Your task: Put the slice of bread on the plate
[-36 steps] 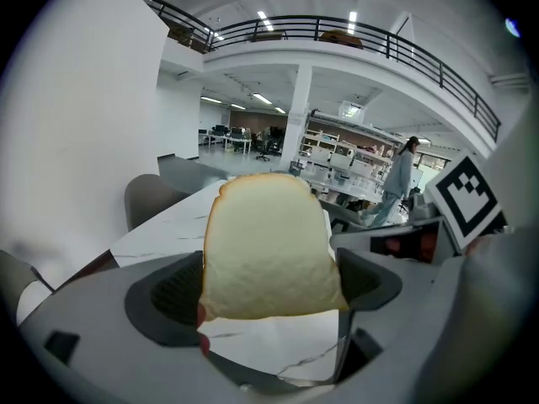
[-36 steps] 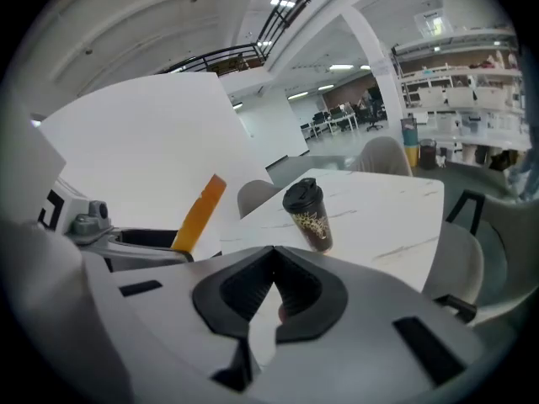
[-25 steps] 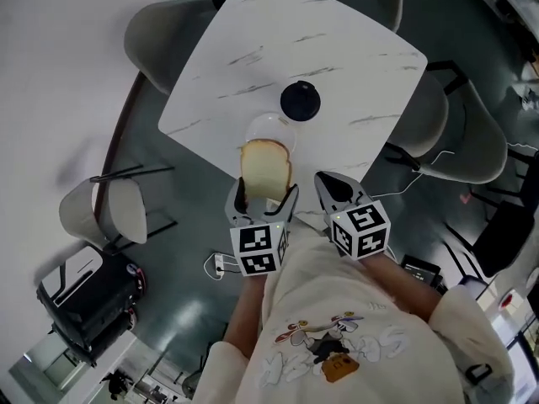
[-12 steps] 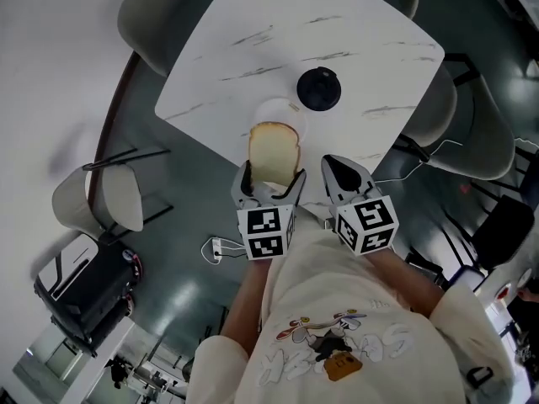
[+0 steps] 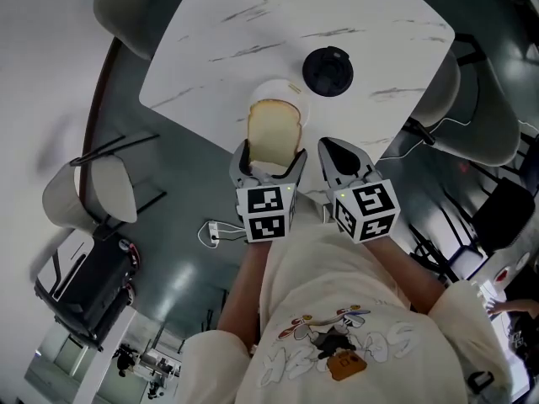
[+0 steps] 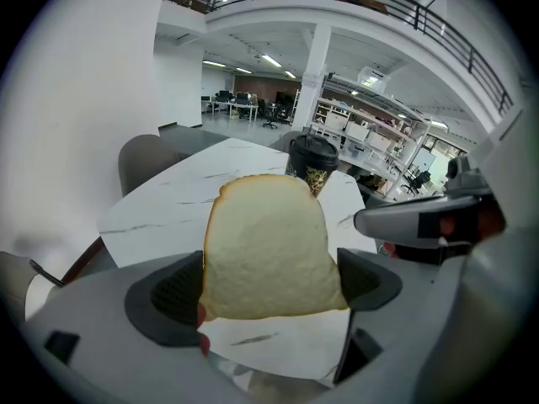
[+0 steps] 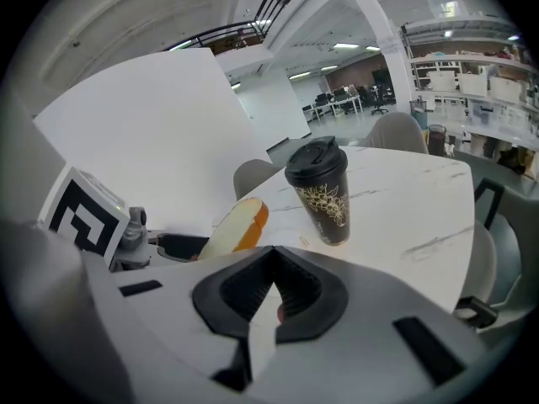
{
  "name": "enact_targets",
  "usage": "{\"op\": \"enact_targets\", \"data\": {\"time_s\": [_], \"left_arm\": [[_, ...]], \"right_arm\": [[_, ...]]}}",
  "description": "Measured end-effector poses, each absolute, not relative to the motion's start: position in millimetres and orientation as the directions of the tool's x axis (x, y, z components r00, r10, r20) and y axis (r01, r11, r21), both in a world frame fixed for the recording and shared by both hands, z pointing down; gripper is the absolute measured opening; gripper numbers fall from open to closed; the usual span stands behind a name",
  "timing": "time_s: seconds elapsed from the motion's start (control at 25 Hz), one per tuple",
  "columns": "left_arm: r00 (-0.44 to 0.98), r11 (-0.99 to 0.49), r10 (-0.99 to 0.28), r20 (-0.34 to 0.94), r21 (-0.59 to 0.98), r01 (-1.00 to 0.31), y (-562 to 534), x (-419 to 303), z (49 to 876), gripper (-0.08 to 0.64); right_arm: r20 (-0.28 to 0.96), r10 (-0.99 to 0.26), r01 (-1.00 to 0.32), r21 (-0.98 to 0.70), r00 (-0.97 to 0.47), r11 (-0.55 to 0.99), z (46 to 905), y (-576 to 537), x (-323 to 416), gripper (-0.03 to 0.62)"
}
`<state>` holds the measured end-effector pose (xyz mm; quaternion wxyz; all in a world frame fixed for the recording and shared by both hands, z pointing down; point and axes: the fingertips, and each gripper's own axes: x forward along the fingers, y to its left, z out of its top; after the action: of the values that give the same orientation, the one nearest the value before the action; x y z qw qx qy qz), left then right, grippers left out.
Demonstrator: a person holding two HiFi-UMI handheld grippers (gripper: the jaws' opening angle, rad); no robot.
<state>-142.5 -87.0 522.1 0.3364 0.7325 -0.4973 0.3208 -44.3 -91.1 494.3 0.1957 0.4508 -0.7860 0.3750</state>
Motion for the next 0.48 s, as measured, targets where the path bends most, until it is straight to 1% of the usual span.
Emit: {"op": "enact_targets", "data": {"time_s": [0.32, 0.48], "left_arm": [[0.309, -0.26, -0.472, 0.826, 0.205, -0.944, -93, -145, 556, 0.506], [0.315, -0.269, -0.473, 0.823, 0.206, -0.941, -106, -144, 569, 0.506]], "right_arm": [[0.671, -0.556, -0.87, -0.406, -0.491, 0.279, 513, -102, -49, 0.003], [0.686, -0.552, -0.88, -0.399, -0.474, 0.259, 527, -107, -44, 0.003]]}}
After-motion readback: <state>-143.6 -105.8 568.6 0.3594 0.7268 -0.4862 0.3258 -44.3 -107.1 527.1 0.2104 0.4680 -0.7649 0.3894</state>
